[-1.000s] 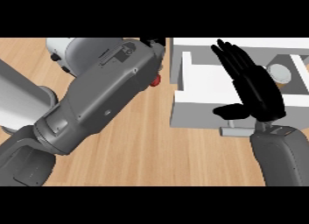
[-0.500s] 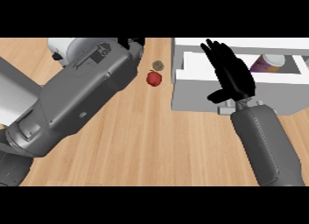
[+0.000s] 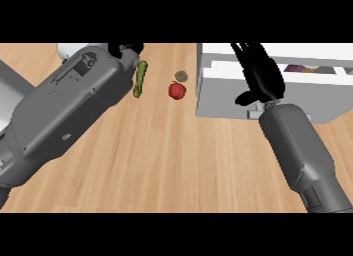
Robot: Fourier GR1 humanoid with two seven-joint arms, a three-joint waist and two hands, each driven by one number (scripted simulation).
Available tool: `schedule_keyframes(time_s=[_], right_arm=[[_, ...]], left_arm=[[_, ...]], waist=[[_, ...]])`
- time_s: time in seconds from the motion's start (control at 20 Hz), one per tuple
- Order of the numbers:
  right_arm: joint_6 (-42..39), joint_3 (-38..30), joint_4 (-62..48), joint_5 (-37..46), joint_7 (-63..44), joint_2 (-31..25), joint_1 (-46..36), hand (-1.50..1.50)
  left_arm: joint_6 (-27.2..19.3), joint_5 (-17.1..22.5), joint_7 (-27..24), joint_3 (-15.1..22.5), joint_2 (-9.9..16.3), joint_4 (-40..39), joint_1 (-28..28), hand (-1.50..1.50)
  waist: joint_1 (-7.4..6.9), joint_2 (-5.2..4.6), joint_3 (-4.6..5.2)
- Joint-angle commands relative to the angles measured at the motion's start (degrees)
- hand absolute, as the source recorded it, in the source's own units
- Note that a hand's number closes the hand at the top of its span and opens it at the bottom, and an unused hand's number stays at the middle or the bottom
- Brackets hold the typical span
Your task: Pick up the can, place it into the drawer and close the drawer
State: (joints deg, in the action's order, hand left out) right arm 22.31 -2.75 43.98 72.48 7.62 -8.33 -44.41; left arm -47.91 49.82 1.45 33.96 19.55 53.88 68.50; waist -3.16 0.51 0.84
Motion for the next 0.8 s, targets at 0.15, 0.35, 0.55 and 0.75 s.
schedule_keyframes(time_s=[0.15,0.35,0.55,0.75], right_arm=[[10.0,-3.8,-13.2,0.3,0.9,0.2,-5.1,-1.5],[12.8,-5.9,-19.0,0.6,1.9,-2.2,-9.7,-1.5],[16.1,-7.2,-23.5,1.1,0.4,-2.4,-13.9,-1.5],[16.1,-7.2,-26.8,2.0,-0.5,-2.0,-18.6,-1.5]], left_arm=[[0.2,-0.9,1.5,-1.6,3.2,4.6,-3.6,-1.5],[-0.1,-1.7,1.7,-1.5,2.2,4.7,-3.9,-1.5],[0.6,-2.9,2.6,-1.4,4.1,6.7,-4.8,-1.5],[0.2,-3.8,5.1,-1.5,5.5,7.6,-3.2,-1.5]], waist=[[-0.3,-1.39,-0.94],[-0.89,-2.0,-0.97],[-1.42,-2.1,-0.97],[-1.5,-2.08,-0.97]])
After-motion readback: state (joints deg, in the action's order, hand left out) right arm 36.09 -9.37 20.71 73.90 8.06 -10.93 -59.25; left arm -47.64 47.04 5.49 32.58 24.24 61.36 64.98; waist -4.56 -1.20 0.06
